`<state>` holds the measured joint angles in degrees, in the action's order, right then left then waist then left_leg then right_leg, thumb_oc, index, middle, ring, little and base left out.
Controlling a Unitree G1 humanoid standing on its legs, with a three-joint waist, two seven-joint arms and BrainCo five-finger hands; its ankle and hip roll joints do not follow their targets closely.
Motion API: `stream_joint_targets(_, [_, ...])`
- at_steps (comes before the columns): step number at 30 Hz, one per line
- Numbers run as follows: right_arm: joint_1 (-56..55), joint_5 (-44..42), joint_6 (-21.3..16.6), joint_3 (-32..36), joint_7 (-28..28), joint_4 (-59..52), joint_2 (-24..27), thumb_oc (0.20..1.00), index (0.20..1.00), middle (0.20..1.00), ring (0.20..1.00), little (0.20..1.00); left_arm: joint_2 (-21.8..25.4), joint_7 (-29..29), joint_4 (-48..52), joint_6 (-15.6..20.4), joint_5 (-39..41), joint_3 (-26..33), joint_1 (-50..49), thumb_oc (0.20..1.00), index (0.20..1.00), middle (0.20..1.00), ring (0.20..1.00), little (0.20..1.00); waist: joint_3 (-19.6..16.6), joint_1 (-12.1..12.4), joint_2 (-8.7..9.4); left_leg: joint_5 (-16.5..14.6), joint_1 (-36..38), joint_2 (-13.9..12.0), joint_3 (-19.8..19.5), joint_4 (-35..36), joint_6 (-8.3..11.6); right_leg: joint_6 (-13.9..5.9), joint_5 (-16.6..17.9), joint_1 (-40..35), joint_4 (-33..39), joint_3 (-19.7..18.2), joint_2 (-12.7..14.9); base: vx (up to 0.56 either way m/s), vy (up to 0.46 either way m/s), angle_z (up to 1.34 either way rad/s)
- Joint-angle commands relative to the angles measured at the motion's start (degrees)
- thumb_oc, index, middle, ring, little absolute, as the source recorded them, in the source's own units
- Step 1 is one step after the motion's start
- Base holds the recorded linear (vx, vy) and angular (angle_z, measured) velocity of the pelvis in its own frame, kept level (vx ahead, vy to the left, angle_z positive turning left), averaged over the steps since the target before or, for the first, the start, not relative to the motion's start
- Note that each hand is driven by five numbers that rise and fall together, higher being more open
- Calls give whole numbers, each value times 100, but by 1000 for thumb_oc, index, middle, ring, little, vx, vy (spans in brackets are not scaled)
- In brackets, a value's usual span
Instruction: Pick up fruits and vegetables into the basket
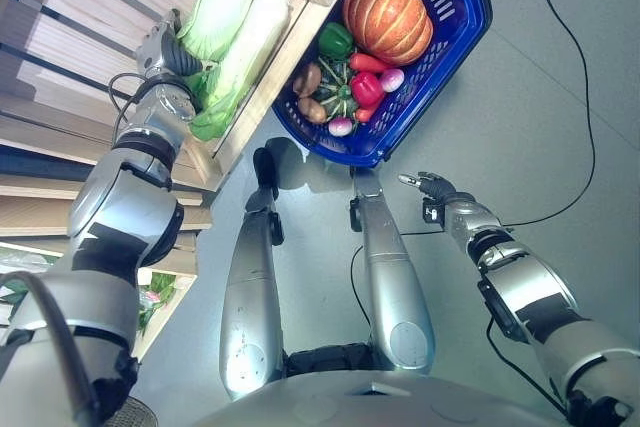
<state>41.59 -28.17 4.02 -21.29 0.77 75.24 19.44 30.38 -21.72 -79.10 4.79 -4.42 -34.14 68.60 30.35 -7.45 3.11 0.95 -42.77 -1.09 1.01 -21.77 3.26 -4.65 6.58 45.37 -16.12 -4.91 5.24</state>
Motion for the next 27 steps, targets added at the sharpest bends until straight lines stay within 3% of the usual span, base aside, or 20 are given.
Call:
stream_joint_targets(1, [-108,-99,76,-303,-6,58,215,1000,1000,1000,1000,1000,-222,417,-337,-112,46,34,-292,200,200,200,200,200,-55,-57,-106,124,-55,11,60,281,-44,91,-315,-35,-373,267,-192,-2,10,-9])
stream_joint_targets(17, [-96,-112,62,-291,-13,51,232,1000,1000,1000,1000,1000,-211,456,-329,-46,306,120,-391,200,200,200,200,200,-55,-33,-108,147,-31,14,61,310,-40,94,-309,-72,-347,289,-192,0,0,0])
stream_joint_targets(23, [-90,-203,-2,-277,16,70,232,1000,1000,1000,1000,1000,-174,343,-340,290,900,336,-435,200,200,200,200,200,-55,-5,-110,149,9,8,47,329,-37,101,-326,-112,-354,304,-192,0,0,0])
stream_joint_targets(27, [-81,-407,-174,-141,134,38,294,1000,1000,1000,1000,1000,-103,320,-210,712,1505,666,-487,200,200,200,200,200,-55,49,-124,142,51,11,24,305,-32,108,-354,-170,-384,347,-186,0,0,0])
